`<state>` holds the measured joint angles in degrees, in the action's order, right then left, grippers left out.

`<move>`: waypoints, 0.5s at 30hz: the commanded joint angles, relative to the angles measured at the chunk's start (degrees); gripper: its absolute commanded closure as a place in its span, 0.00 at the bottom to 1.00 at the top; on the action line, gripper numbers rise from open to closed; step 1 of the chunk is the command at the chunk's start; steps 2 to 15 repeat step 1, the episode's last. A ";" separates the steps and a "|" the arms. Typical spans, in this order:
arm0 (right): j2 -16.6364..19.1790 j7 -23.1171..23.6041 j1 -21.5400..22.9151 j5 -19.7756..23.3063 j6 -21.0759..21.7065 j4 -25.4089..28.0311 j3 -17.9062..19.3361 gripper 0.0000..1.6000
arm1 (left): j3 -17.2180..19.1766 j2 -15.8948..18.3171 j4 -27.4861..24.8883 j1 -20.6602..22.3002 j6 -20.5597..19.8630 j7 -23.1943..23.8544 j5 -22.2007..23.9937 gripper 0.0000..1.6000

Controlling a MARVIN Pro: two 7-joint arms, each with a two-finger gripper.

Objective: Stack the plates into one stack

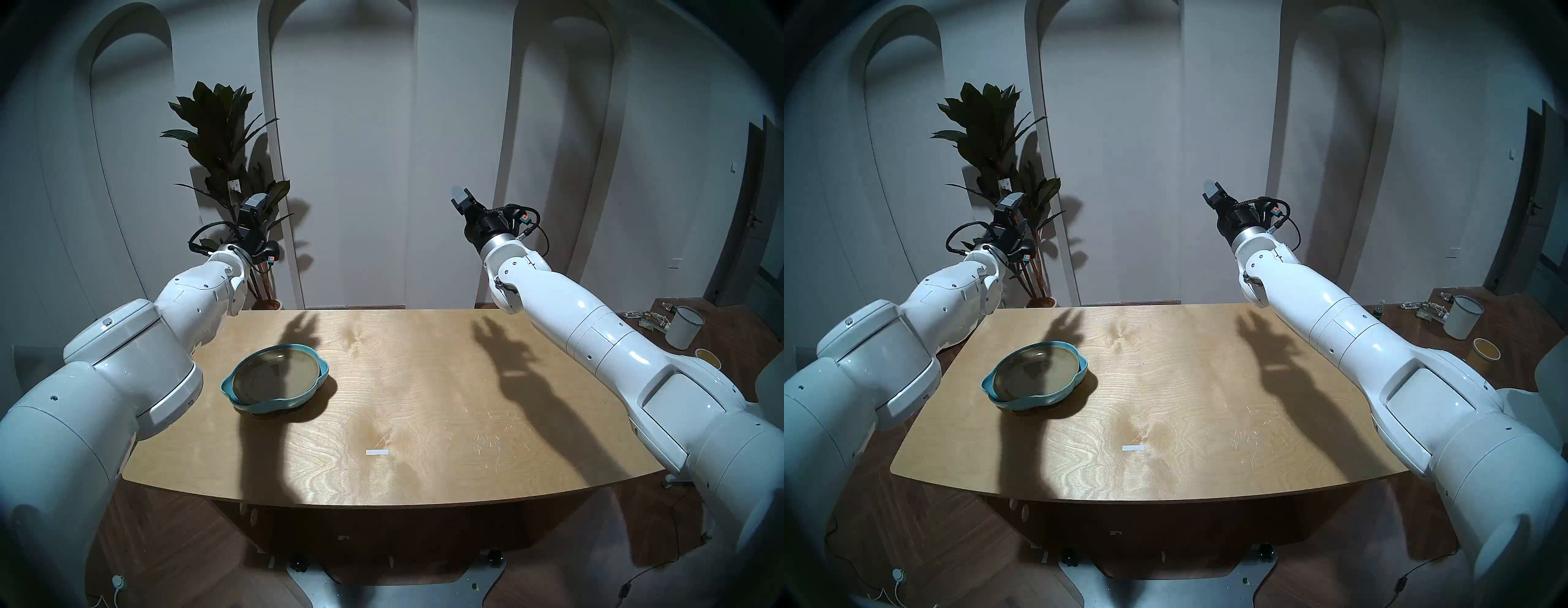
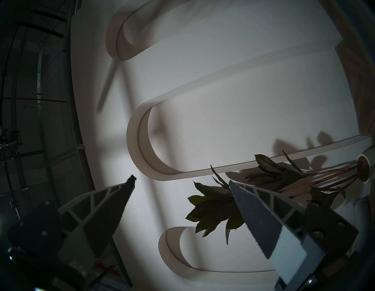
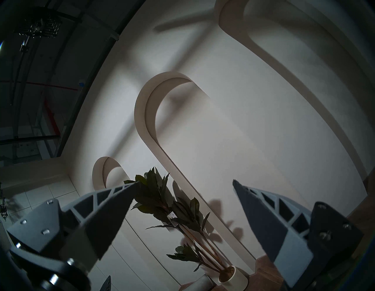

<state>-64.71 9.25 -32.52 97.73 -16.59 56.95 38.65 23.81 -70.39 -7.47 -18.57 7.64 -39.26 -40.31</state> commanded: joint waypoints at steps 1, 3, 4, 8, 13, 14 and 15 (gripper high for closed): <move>0.02 0.21 0.99 0.08 -0.39 0.85 0.67 0.00 | 0.16 0.05 -0.12 1.73 -0.45 -0.46 -0.03 0.00; 0.02 0.21 0.99 0.08 -0.39 0.85 0.67 0.00 | 0.16 0.05 -0.12 1.73 -0.45 -0.46 -0.03 0.00; 0.02 0.21 0.99 0.08 -0.39 0.85 0.67 0.00 | 0.16 0.05 -0.12 1.73 -0.45 -0.46 -0.03 0.00; 0.02 0.21 0.99 0.08 -0.39 0.85 0.67 0.00 | 0.16 0.05 -0.12 1.73 -0.45 -0.46 -0.03 0.00; 0.02 0.21 0.99 0.08 -0.39 0.85 0.67 0.00 | 0.16 0.05 -0.12 1.73 -0.45 -0.46 -0.03 0.00; 0.02 0.21 0.99 0.08 -0.39 0.85 0.67 0.00 | 0.16 0.05 -0.12 1.73 -0.45 -0.46 -0.03 0.00; 0.02 0.21 0.99 0.08 -0.39 0.85 0.67 0.00 | 0.16 0.05 -0.12 1.73 -0.45 -0.46 -0.03 0.00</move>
